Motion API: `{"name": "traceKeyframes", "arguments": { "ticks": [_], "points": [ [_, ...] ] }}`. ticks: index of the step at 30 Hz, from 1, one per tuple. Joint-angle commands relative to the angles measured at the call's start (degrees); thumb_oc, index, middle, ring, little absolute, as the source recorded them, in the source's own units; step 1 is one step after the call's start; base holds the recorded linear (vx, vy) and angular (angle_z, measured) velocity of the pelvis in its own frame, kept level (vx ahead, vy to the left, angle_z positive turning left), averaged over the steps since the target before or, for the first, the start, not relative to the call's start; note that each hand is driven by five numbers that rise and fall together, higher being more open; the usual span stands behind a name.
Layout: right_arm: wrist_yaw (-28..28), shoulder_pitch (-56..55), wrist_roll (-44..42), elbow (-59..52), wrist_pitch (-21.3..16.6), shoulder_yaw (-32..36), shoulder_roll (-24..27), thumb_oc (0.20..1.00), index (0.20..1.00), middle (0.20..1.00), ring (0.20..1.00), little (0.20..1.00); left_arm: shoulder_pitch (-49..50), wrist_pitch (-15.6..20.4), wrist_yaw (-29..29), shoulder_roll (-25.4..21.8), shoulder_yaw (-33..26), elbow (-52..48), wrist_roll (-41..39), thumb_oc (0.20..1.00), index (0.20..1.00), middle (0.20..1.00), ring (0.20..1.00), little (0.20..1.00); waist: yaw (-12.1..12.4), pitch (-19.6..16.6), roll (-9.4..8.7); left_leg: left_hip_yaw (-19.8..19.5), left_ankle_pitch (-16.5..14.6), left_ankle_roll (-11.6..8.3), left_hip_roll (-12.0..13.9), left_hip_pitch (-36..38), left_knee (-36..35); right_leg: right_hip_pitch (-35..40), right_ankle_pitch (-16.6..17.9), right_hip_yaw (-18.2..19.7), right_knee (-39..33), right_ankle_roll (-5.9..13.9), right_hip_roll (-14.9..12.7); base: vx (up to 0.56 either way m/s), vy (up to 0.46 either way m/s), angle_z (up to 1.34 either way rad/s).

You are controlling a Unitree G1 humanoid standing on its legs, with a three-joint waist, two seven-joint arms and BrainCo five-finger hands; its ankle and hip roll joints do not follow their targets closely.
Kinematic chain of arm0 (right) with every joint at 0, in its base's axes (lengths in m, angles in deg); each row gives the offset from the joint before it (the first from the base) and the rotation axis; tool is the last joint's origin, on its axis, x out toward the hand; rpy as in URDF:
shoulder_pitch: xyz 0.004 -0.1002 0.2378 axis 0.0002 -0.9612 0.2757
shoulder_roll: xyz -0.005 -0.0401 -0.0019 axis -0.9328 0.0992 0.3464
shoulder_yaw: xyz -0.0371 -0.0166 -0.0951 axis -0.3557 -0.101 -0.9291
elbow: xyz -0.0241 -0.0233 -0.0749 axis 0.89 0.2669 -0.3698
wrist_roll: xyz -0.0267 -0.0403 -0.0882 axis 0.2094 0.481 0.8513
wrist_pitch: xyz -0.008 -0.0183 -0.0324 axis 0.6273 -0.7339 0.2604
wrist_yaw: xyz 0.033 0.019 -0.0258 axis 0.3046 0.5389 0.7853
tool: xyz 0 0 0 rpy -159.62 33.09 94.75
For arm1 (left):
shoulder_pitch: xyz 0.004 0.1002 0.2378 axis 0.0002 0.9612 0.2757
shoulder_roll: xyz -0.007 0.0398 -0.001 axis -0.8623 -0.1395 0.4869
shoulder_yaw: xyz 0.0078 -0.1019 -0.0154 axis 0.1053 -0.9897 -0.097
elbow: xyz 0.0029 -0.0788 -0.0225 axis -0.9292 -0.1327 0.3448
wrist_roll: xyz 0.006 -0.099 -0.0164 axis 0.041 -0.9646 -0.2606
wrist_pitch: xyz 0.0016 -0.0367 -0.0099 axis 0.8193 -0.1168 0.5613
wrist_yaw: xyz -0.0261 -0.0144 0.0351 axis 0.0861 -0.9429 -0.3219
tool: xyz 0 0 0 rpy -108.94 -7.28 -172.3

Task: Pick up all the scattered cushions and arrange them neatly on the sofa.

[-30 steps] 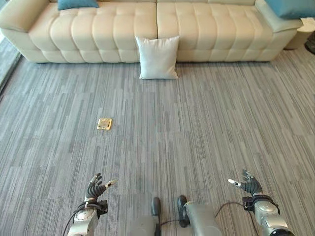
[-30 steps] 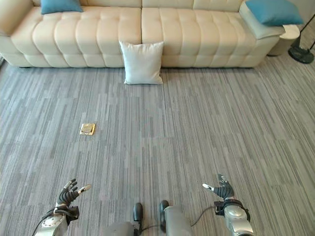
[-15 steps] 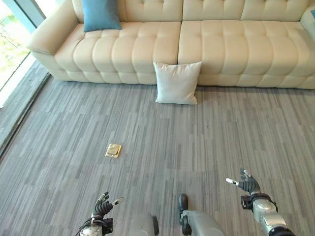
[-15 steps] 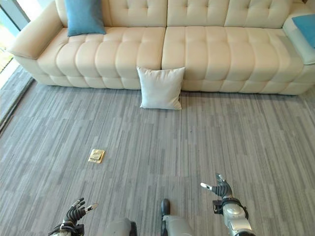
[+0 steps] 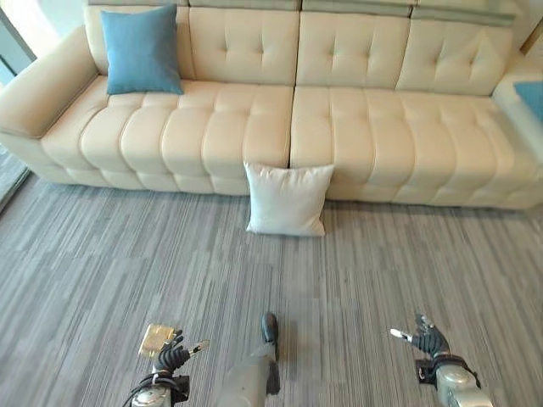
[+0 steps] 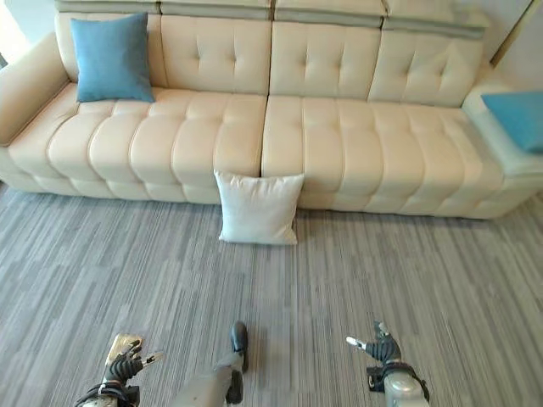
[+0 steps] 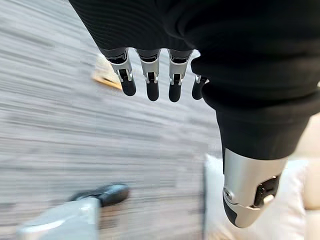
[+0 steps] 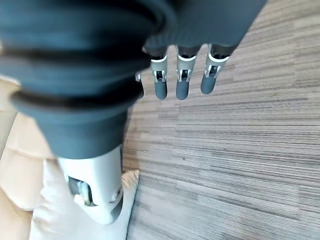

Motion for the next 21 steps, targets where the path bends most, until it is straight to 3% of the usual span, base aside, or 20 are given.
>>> {"name": "traceKeyframes", "arguments": {
  "ticks": [1, 2, 3, 4, 6, 9, 12, 13, 16, 18, 20, 21],
  "points": [
    [0.25, 1.51, 0.64, -2.6, -1.29, 1.64, 1.48, 1.0, 1.0, 1.0, 1.0, 1.0, -2.68, 1.3, -0.04, -1.97, 1.16, -1.3, 3.02, 1.0, 1.0, 1.0, 1.0, 1.0, 0.21, -0.02, -0.32, -1.06, -1.17, -10.27, 4.31, -0.91, 1.57, -10.06, 10.37, -0.47, 8.35, 2.93, -5.58, 0.24, 0.183, -0.27],
    [0.25, 1.52, 0.64, -2.59, -1.29, 1.65, 1.49, 1.0, 1.0, 1.0, 1.0, 1.0, -2.7, 1.3, -0.05, -1.97, 1.16, -1.3, 3.02, 1.0, 1.0, 1.0, 1.0, 1.0, 0.33, -0.12, -0.2, -1.01, -1.12, -10.29, 4.49, -1.06, 1.57, -10.24, 10.5, -0.35, 8.32, 2.9, -5.43, 0.26, 0.262, -0.18],
    [0.24, 2.37, 0.77, -3.83, -1.36, 0.85, 0.95, 1.0, 1.0, 1.0, 1.0, 1.0, -3.22, 1.24, 0.4, -3.06, 1.28, -2.41, 3.31, 1.0, 1.0, 1.0, 1.0, 1.0, -0.13, 1.11, 0.14, -0.88, -3.43, -8.54, 4.25, 1.42, 2.1, -15.86, 16.19, -0.06, 19.09, 3.9, -6.54, 0.24, 0.263, -0.18],
    [0.35, 3.31, 1.06, -4.09, -1.64, -0.09, 0.54, 1.0, 1.0, 1.0, 1.0, 1.0, -3.5, 1.42, 0.78, -3.29, 1.32, -2.68, 3.49, 1.0, 1.0, 1.0, 1.0, 1.0, -0.37, 1.88, 0.58, -0.77, -4.79, -7.82, 4.16, 4.03, 1.64, -19.27, 16.75, -1.37, 22.6, 3.71, -7.4, 0.35, 0.332, -0.31],
    [-0.03, 4.37, 1.41, -4.26, -1.41, -1.33, 0.4, 1.0, 1.0, 1.0, 1.0, 1.0, -4.06, 1.52, 0.86, -3.57, 1.66, -2.31, 4.04, 1.0, 1.0, 1.0, 1.0, 1.0, -0.99, 2.64, 1.6, -1.52, -6.35, -7.23, 3.82, 8.2, 0.46, -23.85, 14.04, -3.9, 22.74, 2.09, -7.29, 0.33, 0.204, -0.13],
    [-0.52, 5.09, 2.04, -4.32, -1.23, -2.44, 1.09, 1.0, 1.0, 1.0, 1.0, 1.0, -3.44, 1.76, 0.6, -3.56, 1.37, -2.4, 3.61, 1.0, 1.0, 1.0, 1.0, 1.0, -2.04, 3.42, 2.46, -3.24, -8.53, -7.18, 2.87, 12.86, -1.11, -28.05, 10.05, -7.07, 14.46, 1.31, -5.95, 0.37, 0.1, 0.06],
    [-0.56, 5.58, 2.08, -3.82, -0.96, -2.94, 1.37, 1.0, 1.0, 1.0, 1.0, 1.0, -3.52, 1.55, 0.52, -2.71, 0.94, -0.97, 2.95, 1.0, 1.0, 1.0, 1.0, 1.0, -3.13, 4.33, 1.95, -5.27, -10.39, -7.24, 0.99, 15.99, -1.53, -30.59, 11.69, -7.34, 4.28, 2.32, -3.47, 0.39, 0.024, 0.12],
    [-0.48, 5.29, 2.17, -3.92, -0.91, -2.78, 1.57, 1.0, 1.0, 1.0, 1.0, 1.0, -3.79, 1.36, 0.55, -2.18, 0.84, 0.5, 4.02, 1.0, 1.0, 1.0, 1.0, 1.0, -4.3, 4.49, 1.31, -6.82, -12.06, -7.27, -0.49, 18.51, -2.01, -32.89, 13.69, -6.63, -1.11, 3.14, -1.77, 0.55, -0.03, 0.12],
    [-0.44, 4.28, 2.58, -3.6, -0.82, -2.33, 1.81, 1.0, 1.0, 1.0, 1.0, 1.0, -3.8, 1.34, 0.42, -1.7, 0.56, 2.16, 5.17, 1.0, 1.0, 1.0, 1.0, 1.0, -5.61, 4.51, 1.35, -9.14, -14.72, -7.76, -0.93, 21.87, -2.08, -35.03, 15.75, -7.26, -4.3, 3.7, -1.35, 0.45, -0.068, 0.41],
    [-0.74, 2.58, 1.76, -3.56, -1.06, -1.48, 1.96, 1.0, 1.0, 1.0, 1.0, 1.0, -3.15, 1.57, -0.03, -1.24, 0.86, 1.96, 4.67, 1.0, 1.0, 1.0, 1.0, 1.0, -5.94, 3.46, 0.73, -10.52, -17.63, -8.19, -1.65, 23.35, -0.11, -32.52, 16.93, -6.29, -5.65, 2.66, -1.9, 0.42, -0.127, 0.74],
    [-0.78, 1.4, 1.27, -3.67, -1.03, -0.61, 2.26, 1.0, 1.0, 1.0, 1.0, 1.0, -2.38, 1.47, -0.04, -0.93, 0.82, 2.44, 4.65, 1.0, 1.0, 1.0, 1.0, 1.0, -6.3, 2.43, 1.19, -10.15, -19.42, -9.45, -0.52, 24.46, 2.36, -31.07, 17.05, -7.66, -4.7, 1.95, -2.44, 0.4, -0.157, 0.73],
    [-0.71, 0.85, 0.95, -3.89, -1.27, -0.09, 2.38, 1.0, 1.0, 1.0, 1.0, 1.0, -2.19, 1.41, -0.05, -0.59, 0.94, 3.05, 4.5, 1.0, 1.0, 1.0, 1.0, 1.0, -6.76, 2.07, 1.73, -9.57, -18.81, -10.89, 0.56, 24.45, 4.41, -30.21, 16.56, -8.6, -4.31, 1.46, -2.48, 0.37, -0.163, 0.62]
  ]
}}
